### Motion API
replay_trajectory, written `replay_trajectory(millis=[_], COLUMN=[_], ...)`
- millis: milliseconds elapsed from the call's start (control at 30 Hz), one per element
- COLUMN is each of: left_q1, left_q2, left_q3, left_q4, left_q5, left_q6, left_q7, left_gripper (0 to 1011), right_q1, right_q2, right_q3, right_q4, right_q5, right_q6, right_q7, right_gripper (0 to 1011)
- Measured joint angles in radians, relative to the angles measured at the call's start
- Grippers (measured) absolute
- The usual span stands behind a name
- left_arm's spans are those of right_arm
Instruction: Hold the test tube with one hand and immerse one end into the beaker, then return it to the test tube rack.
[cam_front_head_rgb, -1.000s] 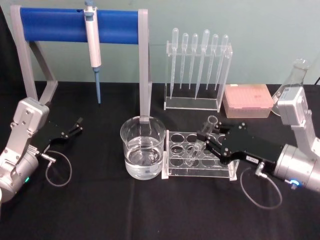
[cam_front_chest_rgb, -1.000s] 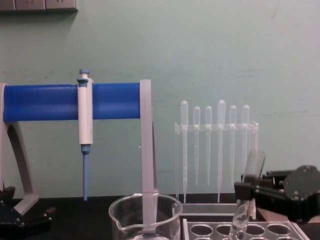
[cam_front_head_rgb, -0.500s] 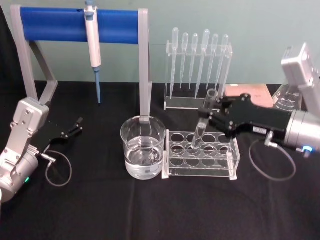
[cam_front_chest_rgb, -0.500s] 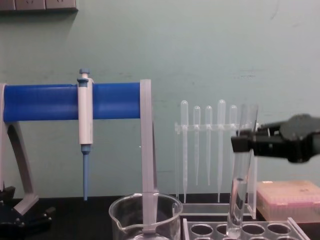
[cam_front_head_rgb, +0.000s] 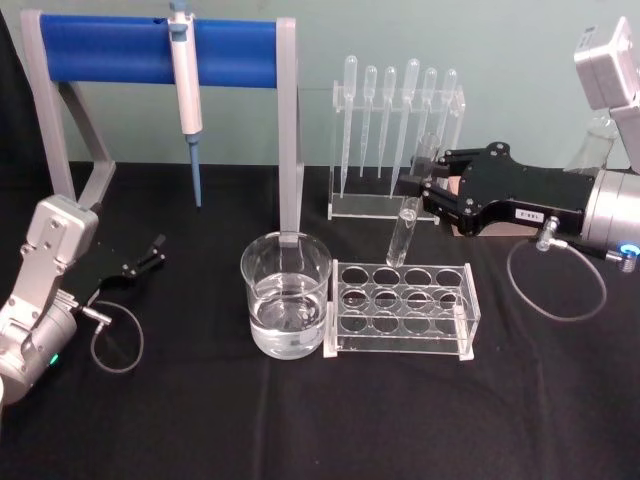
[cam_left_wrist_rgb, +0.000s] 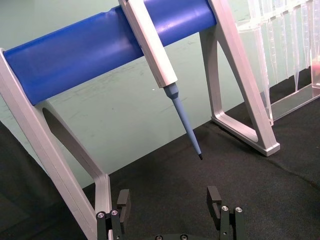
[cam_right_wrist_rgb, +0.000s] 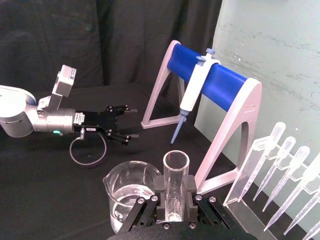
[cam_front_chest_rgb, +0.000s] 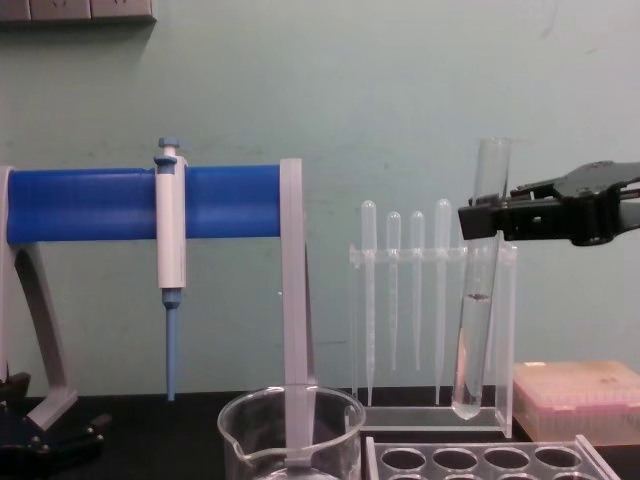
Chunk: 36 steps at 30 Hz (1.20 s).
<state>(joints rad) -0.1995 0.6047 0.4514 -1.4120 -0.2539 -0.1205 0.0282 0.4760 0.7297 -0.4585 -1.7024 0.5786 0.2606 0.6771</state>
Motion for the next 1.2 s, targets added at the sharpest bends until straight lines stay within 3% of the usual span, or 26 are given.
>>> replay_trajectory(millis=[467,1200], left_q1=[0.0,0.0], left_q2=[0.0,0.0], left_q3=[0.0,0.0], left_q4=[0.0,0.0], left_q5=[0.0,0.0], left_q6=[0.0,0.0], left_q7=[0.0,0.0], left_gripper=[1000,1000], right_q1=[0.036,0.034], right_q2=[0.008,0.006], right_q3=[-0.028,-0.024], right_q4=[0.006,0.005], right_q5=[0.033,0.03], right_q6=[0.021,0.021], right_q7=[-0.016,-0.016], right_gripper=[231,231])
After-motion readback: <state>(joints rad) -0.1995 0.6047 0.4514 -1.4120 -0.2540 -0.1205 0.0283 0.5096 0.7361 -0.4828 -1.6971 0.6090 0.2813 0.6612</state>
